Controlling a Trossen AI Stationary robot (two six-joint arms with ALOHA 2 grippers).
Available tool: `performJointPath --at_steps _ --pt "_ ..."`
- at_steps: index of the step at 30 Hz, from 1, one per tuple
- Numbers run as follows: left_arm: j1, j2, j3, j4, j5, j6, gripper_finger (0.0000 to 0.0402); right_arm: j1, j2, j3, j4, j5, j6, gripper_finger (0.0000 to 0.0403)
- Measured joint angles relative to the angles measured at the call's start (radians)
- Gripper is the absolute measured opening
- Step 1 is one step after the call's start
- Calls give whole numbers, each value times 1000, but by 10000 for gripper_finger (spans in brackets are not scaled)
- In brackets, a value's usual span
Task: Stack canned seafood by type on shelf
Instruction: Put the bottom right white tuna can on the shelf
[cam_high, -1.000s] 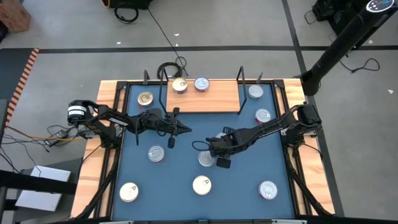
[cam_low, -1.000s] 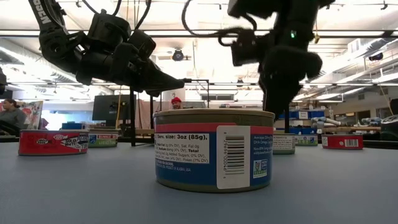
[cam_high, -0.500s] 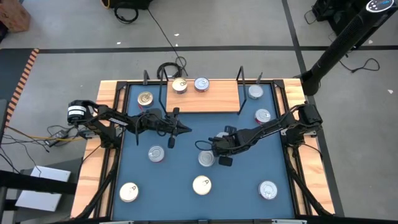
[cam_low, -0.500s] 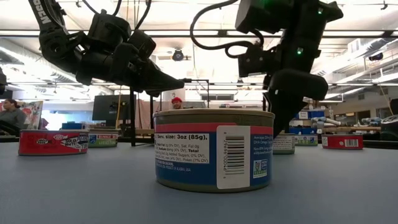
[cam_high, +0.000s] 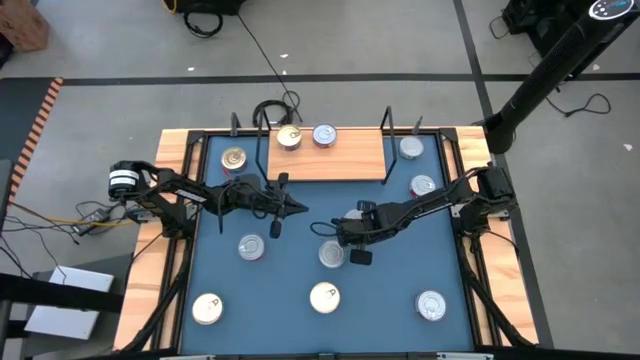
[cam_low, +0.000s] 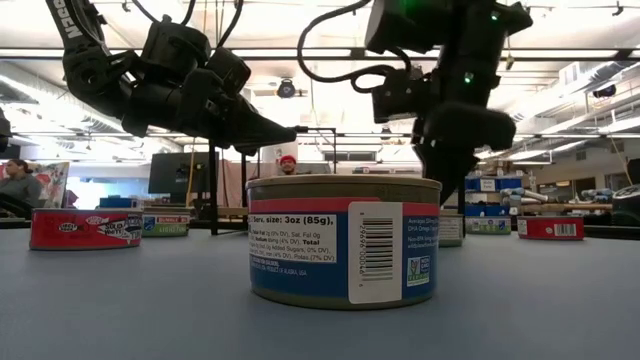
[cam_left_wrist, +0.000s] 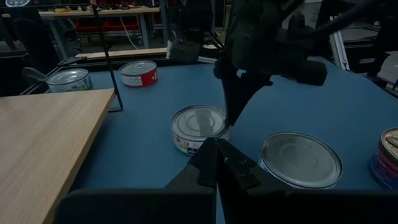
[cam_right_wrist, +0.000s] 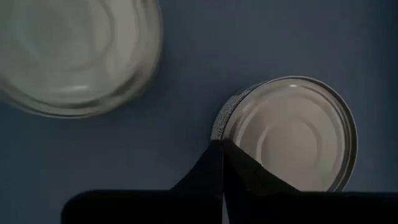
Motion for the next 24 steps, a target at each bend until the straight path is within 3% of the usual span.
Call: performJointPath --at_steps 15,24 --pt "0 0 0 0 0 -2 6 -43 -2 89 -4 -134 19 2" --pt "0 0 0 -1 0 -2 6 -49 -3 153 -100 -132 24 4"
